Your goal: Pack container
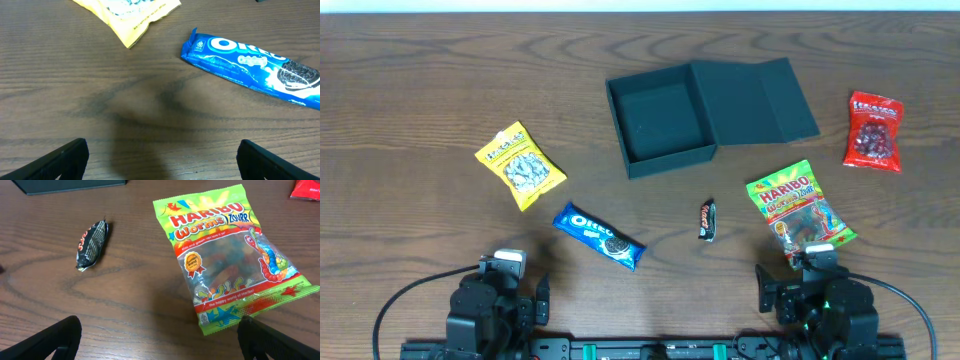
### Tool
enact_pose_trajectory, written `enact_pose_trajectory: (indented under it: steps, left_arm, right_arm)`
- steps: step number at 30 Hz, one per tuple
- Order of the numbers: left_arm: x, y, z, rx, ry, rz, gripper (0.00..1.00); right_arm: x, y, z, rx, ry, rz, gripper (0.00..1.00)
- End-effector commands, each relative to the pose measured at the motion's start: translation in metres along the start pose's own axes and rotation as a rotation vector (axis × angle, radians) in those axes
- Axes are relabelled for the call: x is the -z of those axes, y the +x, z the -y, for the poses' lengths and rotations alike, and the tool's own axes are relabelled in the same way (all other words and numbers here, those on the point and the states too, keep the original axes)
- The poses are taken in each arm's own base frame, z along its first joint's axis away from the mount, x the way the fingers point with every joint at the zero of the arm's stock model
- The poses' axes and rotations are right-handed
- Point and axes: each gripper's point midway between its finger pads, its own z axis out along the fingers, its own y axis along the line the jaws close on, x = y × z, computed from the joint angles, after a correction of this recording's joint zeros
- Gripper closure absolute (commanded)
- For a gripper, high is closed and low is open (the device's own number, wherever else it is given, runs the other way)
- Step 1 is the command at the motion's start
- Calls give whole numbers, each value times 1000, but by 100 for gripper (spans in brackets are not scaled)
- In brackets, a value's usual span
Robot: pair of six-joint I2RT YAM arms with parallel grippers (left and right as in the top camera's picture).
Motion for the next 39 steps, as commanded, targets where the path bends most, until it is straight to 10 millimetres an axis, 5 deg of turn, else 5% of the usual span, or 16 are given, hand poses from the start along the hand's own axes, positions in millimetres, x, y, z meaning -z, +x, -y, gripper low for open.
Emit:
enact_pose_trajectory:
  steps: [1, 28, 39]
  left_arm:
    - [-6, 16, 4, 2, 22, -53, 5]
    - [-7, 13, -5, -37, -26, -41, 5]
    - [-4, -35, 14, -5, 83, 154, 5]
  right_arm:
    - [-1, 3, -1, 6, -5, -5, 1]
    - [-1, 3, -1, 6, -5, -6, 1]
    - [-1, 3, -1, 6, -5, -6, 1]
